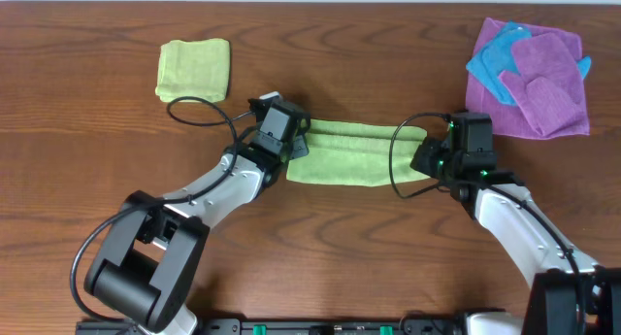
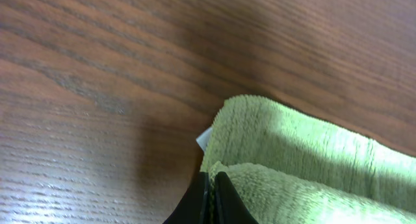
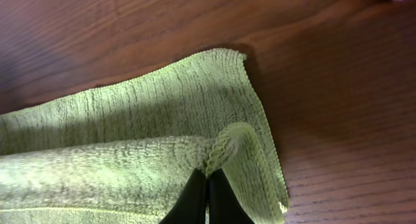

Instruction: Fold the cloth

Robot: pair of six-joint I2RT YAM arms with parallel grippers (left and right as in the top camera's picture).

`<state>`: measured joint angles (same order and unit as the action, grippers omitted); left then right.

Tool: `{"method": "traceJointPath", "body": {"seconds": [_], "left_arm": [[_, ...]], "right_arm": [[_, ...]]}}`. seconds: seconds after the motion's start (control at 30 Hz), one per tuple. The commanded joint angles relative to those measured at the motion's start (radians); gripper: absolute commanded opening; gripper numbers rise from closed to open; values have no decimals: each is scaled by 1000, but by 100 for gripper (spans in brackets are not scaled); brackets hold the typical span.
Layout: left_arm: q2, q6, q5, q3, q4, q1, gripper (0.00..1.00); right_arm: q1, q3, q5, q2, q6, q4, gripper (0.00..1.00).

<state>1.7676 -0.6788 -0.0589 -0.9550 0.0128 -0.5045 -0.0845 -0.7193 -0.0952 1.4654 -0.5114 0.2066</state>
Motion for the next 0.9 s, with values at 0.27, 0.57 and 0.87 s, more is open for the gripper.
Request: {"method": "traceJointPath", "body": {"seconds": [0.27, 0.57, 0.87], "left_arm": [[24, 21, 22, -19, -22, 9, 98], [24, 21, 188, -32, -19, 8, 95], [24, 18, 209, -32, -13, 8, 95]], "right_arm": [[-8, -18, 43, 2, 11, 3, 98], [-8, -18, 1, -1, 11, 141, 71], [-8, -16, 10, 16, 119, 123, 45]]}}
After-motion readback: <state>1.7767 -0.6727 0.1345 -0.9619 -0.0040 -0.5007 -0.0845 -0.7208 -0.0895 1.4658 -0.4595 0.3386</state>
